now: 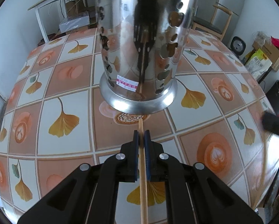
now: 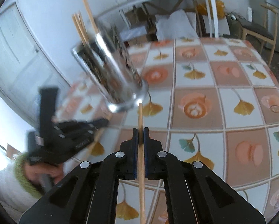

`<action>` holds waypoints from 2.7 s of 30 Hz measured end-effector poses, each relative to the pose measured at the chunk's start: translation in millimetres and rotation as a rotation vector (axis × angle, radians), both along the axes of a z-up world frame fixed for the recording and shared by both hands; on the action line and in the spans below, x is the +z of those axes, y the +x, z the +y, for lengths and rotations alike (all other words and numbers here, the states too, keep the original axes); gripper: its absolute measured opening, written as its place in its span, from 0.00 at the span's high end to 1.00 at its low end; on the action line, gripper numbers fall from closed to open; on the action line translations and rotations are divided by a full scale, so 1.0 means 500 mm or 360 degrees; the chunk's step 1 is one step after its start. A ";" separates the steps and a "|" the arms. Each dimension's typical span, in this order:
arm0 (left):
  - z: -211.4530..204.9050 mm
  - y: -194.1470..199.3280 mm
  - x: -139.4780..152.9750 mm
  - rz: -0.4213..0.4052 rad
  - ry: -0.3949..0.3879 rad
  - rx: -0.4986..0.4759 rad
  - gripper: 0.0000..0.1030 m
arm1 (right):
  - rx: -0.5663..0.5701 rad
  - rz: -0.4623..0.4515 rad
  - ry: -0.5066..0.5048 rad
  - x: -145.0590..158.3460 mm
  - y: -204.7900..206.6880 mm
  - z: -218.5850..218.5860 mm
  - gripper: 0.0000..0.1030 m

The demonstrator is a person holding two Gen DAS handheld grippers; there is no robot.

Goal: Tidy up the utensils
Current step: 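Lift the chopstick toward the holder with the left tool while the right lifts its chopstick, then lower the chopstick into the steel holder and open the left tool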

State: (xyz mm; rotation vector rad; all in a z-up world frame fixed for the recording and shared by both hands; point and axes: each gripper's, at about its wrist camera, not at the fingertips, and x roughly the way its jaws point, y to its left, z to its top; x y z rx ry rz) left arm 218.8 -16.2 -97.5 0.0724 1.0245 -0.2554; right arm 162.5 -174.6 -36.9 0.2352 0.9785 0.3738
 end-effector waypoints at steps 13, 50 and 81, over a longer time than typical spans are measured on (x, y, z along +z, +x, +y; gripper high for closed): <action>0.058 -0.023 0.097 -0.0156 -0.0314 0.0017 0.95 | -0.0082 -0.0243 0.0216 0.127 -0.035 -0.063 0.96; 0.187 -0.077 0.633 -0.1087 -0.0751 -0.0055 0.95 | -0.0131 -0.0357 0.0192 0.172 -0.053 -0.088 0.96; 0.130 0.042 0.406 -0.0905 -0.0539 0.0022 0.95 | -0.0112 -0.0344 0.0180 0.167 -0.049 -0.080 0.96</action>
